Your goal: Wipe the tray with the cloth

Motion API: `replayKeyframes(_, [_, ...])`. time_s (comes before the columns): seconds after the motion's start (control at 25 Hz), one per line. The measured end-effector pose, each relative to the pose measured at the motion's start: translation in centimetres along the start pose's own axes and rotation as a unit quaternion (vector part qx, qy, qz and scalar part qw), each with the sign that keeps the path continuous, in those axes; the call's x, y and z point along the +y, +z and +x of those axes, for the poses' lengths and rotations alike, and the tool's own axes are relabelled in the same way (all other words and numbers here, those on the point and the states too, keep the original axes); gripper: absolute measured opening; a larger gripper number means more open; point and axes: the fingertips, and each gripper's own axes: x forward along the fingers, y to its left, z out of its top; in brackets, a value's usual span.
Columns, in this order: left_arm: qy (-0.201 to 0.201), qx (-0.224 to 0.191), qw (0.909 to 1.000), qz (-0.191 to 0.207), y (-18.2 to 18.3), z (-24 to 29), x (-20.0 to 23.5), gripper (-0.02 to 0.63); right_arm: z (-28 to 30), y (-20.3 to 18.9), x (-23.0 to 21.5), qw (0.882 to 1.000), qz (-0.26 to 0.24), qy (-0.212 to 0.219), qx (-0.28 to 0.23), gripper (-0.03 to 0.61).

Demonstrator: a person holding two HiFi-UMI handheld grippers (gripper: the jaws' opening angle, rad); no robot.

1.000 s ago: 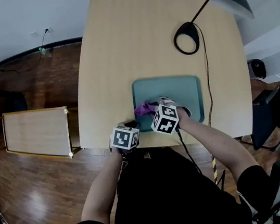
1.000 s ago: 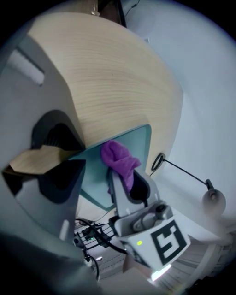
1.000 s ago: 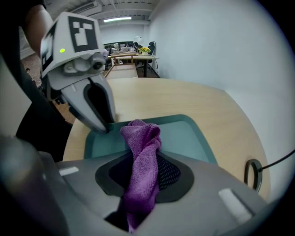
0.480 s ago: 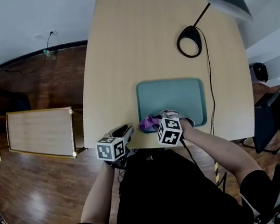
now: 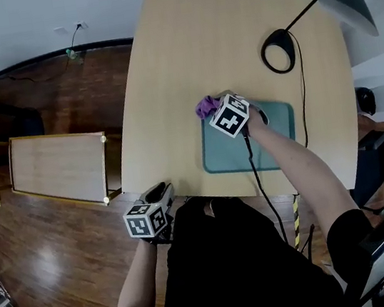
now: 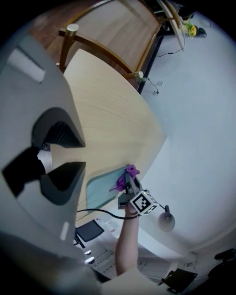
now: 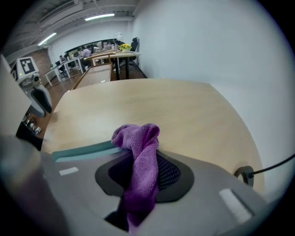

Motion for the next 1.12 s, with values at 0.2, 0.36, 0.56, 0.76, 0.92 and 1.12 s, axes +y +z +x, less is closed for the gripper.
replayKeyframes(0.2, [0.044, 0.044, 0.9948, 0.081, 4.1, 2.6, -1.8, 0.021, -0.9, -1.2, 4.0, 1.0, 0.016, 0.004, -0.005, 0.104])
replayKeyframes(0.36, [0.015, 0.048, 0.9911, 0.123, 7.3, 6.3, -5.3, 0.107, -2.7, -3.1, 11.3, 0.999, -0.01, 0.029, -0.013, 0.104])
replayKeyframes(0.56, [0.016, 0.08, 0.983, 0.164, 7.3, 8.8, -6.7, 0.126, -3.5, -4.4, 17.6, 0.998, -0.036, 0.039, -0.021, 0.104])
replayKeyframes(0.76, [0.038, 0.094, 0.9748, 0.199, 6.6, 10.5, -7.1, 0.163, -3.8, -5.7, 17.2, 0.999, 0.024, 0.022, -0.028, 0.104])
replayKeyframes(0.92, [0.038, 0.141, 0.9637, 0.223, 5.0, 12.1, -7.5, 0.232, -4.8, -8.6, 15.1, 0.996, 0.084, 0.0, -0.03, 0.104])
replayKeyframes(1.12, [0.062, 0.154, 0.9524, 0.256, 4.4, 12.4, -6.8, 0.227, -6.9, -16.2, 10.4, 0.983, 0.175, -0.056, -0.016, 0.104])
